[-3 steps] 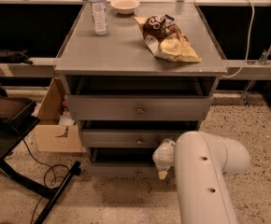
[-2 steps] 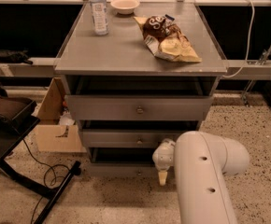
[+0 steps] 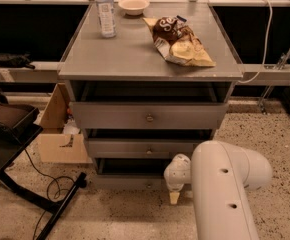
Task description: Open bottom drawer
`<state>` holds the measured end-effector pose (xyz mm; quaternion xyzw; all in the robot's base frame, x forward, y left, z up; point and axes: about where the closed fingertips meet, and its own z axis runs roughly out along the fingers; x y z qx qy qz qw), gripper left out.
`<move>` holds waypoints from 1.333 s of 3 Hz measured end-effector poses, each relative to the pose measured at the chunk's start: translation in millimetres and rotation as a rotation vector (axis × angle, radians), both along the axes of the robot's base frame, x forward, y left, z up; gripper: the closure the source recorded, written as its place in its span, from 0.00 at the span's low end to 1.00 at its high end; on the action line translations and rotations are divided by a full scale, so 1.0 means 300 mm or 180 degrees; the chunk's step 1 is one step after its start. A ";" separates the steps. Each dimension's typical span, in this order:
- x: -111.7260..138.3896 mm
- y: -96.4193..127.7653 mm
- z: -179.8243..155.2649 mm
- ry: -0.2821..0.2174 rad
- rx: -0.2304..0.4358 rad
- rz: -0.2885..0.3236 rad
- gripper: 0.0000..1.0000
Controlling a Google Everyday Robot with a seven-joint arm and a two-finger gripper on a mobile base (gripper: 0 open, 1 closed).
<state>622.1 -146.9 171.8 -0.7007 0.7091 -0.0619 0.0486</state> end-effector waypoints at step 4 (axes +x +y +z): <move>-0.268 0.017 0.001 0.0605 0.0204 -0.0287 1.00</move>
Offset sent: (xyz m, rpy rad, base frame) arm -0.1586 0.0288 -0.0260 0.1998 0.4042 -0.1541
